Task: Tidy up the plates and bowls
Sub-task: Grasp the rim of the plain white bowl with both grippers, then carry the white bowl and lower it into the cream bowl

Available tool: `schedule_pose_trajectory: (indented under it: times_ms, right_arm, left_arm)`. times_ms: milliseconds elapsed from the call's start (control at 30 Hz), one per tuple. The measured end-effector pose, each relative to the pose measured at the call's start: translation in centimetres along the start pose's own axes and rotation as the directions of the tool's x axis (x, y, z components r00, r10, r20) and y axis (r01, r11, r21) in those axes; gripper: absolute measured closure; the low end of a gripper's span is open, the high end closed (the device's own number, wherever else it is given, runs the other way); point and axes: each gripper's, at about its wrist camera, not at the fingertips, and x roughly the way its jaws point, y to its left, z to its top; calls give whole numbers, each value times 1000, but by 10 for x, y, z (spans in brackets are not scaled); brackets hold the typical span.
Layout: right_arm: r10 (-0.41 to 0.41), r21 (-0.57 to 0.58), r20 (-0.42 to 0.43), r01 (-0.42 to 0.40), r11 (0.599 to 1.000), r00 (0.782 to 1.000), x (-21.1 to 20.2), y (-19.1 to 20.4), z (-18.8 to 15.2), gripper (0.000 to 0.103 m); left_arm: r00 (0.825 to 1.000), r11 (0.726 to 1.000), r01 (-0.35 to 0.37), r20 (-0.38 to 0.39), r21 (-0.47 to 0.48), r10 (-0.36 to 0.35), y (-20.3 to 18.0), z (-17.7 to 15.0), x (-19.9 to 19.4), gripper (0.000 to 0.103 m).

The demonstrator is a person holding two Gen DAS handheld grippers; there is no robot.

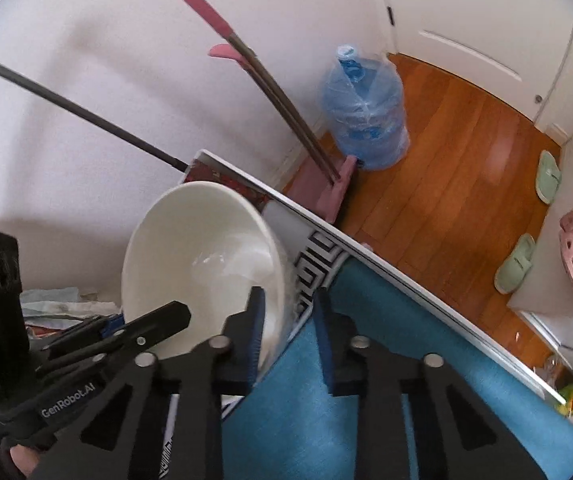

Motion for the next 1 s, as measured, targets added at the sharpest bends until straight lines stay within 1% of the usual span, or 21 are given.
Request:
schedule_pose_trajectory:
  times_ms: [100,233,367,467,600,700,767,900,1000]
  right_arm:
    - [-32,-35,9,33,999,999,1,6,-1,87]
    - [-30,-28,28,31,999,999,-5,5,-4,87]
    - [-33,-25,62,35,999,998,-20,9,-9,87]
    - [-29,-15,99,30,999,995,-41,10,-16,87]
    - [-36,-4,165,37,999,986,-81,12,-33,87]
    - [-45,15,222,43,999,974,-115,9,-50,87]
    - [-60,32,263,53,998,963,-141,3,-69,87]
    - [-97,83,307,74,994,947,-189,-13,-115,87]
    - [-131,124,337,94,988,932,-224,-30,-157,87]
  left_arm:
    - [1000,1000,-17,8,15,17,-3,-1,0,84]
    - [1000,999,-26,18,40,25,-8,-4,-6,84]
    - [999,997,-40,37,70,37,-19,-7,-18,84]
    - [998,994,-40,56,97,34,-33,-12,-35,84]
    - [996,989,-25,93,147,12,-56,-25,-63,84]
    - [992,977,-11,122,213,-15,-85,-45,-87,84]
    - [991,970,5,132,241,-38,-102,-58,-97,84]
    - [986,949,34,143,313,-83,-144,-101,-117,84]
    - [985,926,62,124,373,-116,-181,-144,-125,84]
